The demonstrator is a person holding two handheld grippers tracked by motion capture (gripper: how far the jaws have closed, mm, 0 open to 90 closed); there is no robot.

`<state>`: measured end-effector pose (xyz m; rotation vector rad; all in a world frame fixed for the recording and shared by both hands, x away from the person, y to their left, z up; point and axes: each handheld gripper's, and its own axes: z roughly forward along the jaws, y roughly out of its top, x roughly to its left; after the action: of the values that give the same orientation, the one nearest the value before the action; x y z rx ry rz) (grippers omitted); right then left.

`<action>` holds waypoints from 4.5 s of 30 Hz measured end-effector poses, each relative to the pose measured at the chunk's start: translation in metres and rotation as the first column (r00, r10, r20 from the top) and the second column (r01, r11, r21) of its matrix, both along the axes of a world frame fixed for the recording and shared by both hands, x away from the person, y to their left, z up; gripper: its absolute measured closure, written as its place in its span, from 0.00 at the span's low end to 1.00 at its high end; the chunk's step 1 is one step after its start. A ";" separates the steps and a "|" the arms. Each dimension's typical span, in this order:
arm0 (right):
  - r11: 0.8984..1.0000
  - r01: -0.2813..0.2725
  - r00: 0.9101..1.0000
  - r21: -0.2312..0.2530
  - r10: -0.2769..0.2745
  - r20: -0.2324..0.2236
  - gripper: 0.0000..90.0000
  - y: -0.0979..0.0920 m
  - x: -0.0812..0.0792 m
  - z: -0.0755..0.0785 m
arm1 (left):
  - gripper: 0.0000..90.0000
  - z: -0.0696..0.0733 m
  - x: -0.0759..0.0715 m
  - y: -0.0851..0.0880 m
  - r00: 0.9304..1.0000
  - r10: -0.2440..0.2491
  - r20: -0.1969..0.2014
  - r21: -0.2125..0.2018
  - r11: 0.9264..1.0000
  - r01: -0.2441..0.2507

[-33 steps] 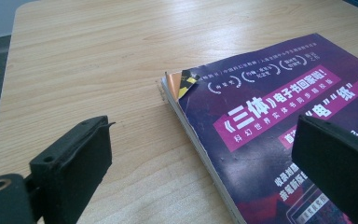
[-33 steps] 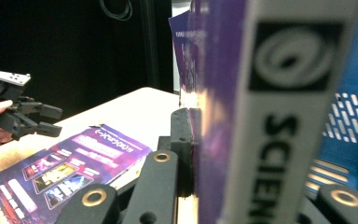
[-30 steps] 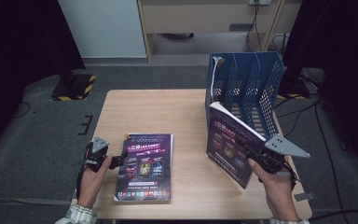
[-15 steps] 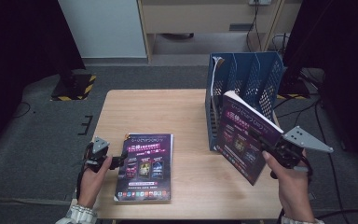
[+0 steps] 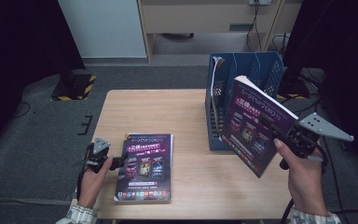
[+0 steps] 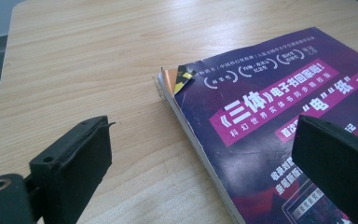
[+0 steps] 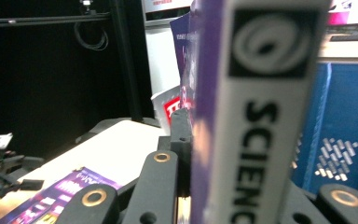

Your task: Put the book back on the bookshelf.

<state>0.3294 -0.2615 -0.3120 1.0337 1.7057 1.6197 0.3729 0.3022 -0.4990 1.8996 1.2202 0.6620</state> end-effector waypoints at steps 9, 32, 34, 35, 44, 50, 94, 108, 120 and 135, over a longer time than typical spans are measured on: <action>0.999 0.039 0.999 -0.028 -0.038 0.023 0.92 0.002 0.021 0.018 | 0.05 0.000 0.001 0.001 1.000 -0.002 0.000 -0.010 1.000 0.002; 0.971 0.199 0.980 -0.133 -0.198 0.019 0.92 0.006 0.085 0.016 | 0.05 -0.001 0.001 0.001 1.000 -0.002 -0.003 -0.019 1.000 0.002; 0.969 0.207 0.978 -0.137 -0.207 0.014 0.92 0.005 0.088 0.015 | 0.05 -0.002 0.002 0.001 1.000 -0.003 -0.003 -0.019 1.000 0.003; 0.968 0.209 0.978 -0.142 -0.210 0.012 0.92 0.005 0.090 0.014 | 0.05 -0.002 0.002 0.000 1.000 -0.003 -0.005 -0.017 1.000 0.002; 0.952 0.266 0.963 -0.152 -0.270 -0.009 0.92 0.006 0.114 0.003 | 0.05 -0.004 0.003 -0.001 1.000 -0.006 -0.007 -0.018 1.000 0.006; 0.949 0.288 0.956 -0.129 -0.293 -0.025 0.92 0.008 0.136 -0.004 | 0.05 -0.004 0.003 -0.004 1.000 -0.013 -0.004 -0.005 1.000 0.013; 0.932 0.339 0.940 -0.128 -0.340 0.012 0.92 0.033 0.192 -0.053 | 0.05 -0.006 0.003 -0.006 1.000 -0.017 -0.006 -0.006 1.000 0.017; 0.927 0.359 0.933 -0.108 -0.359 0.020 0.92 0.034 0.195 -0.064 | 0.05 -0.005 0.003 -0.005 1.000 -0.018 -0.002 -0.009 1.000 0.018; 0.924 0.362 0.932 -0.122 -0.358 0.053 0.92 0.037 0.185 -0.071 | 0.05 -0.005 0.002 -0.005 1.000 -0.017 0.001 -0.010 1.000 0.017; 0.911 0.387 0.922 -0.141 -0.382 0.063 0.92 0.035 0.181 -0.088 | 0.05 -0.004 0.002 -0.005 1.000 -0.017 0.004 -0.008 1.000 0.017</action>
<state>0.5106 -0.2269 -0.3998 1.1720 1.4624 1.2304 0.3749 0.2976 -0.5026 1.8993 1.2011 0.6509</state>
